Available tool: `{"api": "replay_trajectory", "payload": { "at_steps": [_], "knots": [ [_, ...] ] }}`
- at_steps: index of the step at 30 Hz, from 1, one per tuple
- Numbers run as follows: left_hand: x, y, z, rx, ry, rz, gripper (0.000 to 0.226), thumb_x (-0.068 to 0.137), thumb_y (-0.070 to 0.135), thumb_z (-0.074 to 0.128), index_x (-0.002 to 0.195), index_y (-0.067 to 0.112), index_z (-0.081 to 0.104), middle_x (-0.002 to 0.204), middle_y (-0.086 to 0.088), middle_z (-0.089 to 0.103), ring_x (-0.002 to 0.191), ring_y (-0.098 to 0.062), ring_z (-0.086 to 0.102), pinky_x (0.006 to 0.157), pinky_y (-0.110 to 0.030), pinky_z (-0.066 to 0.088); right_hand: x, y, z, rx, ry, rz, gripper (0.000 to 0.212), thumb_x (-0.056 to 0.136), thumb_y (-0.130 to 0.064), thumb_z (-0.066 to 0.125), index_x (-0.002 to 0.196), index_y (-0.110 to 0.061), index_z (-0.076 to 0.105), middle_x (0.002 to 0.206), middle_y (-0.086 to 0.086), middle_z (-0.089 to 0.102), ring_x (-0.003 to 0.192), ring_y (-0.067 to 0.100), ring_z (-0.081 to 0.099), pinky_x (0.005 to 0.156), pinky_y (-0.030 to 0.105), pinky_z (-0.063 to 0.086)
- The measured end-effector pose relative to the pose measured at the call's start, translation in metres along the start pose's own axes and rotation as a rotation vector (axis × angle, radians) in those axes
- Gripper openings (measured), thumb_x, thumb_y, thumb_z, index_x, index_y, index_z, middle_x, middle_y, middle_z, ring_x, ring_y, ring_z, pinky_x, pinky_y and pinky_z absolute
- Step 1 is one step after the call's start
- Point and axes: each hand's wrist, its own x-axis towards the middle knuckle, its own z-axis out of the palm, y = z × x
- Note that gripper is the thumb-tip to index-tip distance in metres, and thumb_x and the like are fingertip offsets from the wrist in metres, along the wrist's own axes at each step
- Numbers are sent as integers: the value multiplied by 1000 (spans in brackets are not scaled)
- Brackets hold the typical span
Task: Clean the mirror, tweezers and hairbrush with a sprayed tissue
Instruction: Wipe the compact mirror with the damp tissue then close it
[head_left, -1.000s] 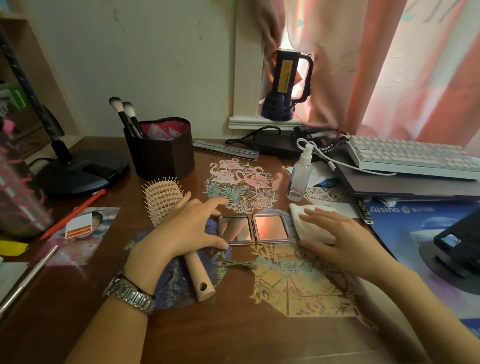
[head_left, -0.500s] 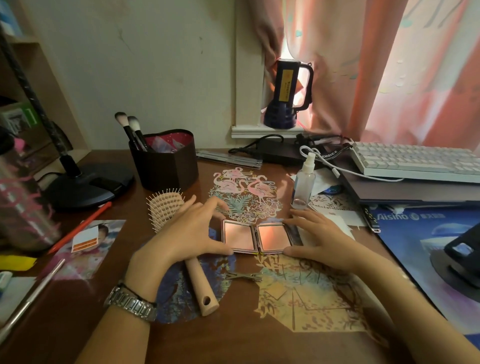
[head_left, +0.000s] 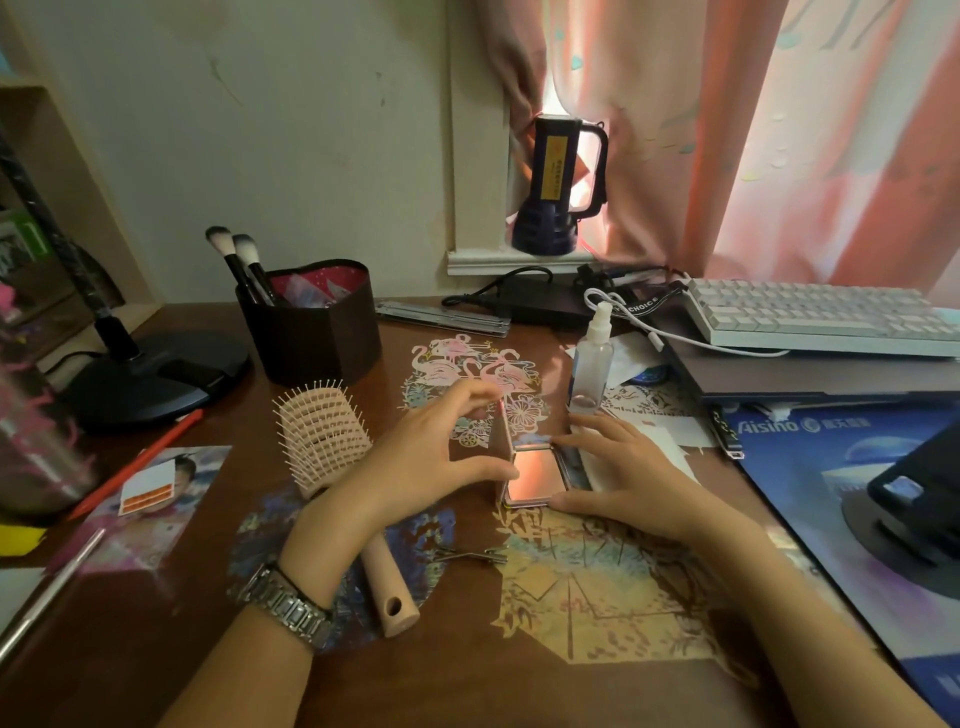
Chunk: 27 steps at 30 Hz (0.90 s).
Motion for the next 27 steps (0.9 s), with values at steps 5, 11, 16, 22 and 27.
{"api": "replay_trajectory", "payload": {
  "at_steps": [5, 11, 16, 22, 27],
  "knots": [
    [1, 3, 2, 6, -85, 15, 92, 65, 55, 74, 138, 47, 18, 146, 30, 26, 132, 8, 19, 105, -26, 19, 2, -23, -11, 229, 121, -109, 79, 62, -67, 67, 132, -51, 33, 135, -33, 33, 132, -4, 26, 112, 32, 26],
    [-1, 4, 1, -43, -98, -2, 105, 63, 53, 77, 141, 50, 8, 147, 31, 24, 131, 11, 13, 106, -27, 14, 14, -47, -17, 329, 117, -186, 81, 67, -54, 73, 137, -46, 32, 139, -24, 38, 129, -6, 32, 108, 28, 31],
    [-2, 5, 0, -96, -159, -35, 115, 63, 50, 78, 139, 56, -8, 146, 33, 22, 128, 13, 6, 102, -25, 10, 16, -43, -14, 354, 105, -172, 86, 67, -54, 72, 140, -41, 30, 143, -22, 38, 130, -5, 34, 108, 27, 31],
    [-5, -1, -7, -65, -117, -51, 116, 61, 55, 75, 141, 51, -9, 149, 25, 24, 126, 12, 29, 103, -22, 19, 14, -35, -24, 319, 45, -183, 79, 67, -50, 74, 136, -44, 35, 134, -27, 47, 124, -12, 39, 98, 7, 31],
    [-9, -6, -13, -31, -62, -71, 114, 61, 54, 74, 145, 42, -3, 147, 21, 31, 122, 11, 31, 104, -24, 24, 9, -18, -24, 241, 13, -104, 82, 61, -53, 77, 133, -45, 37, 127, -23, 54, 119, -6, 47, 101, 25, 37]
  ]
}}
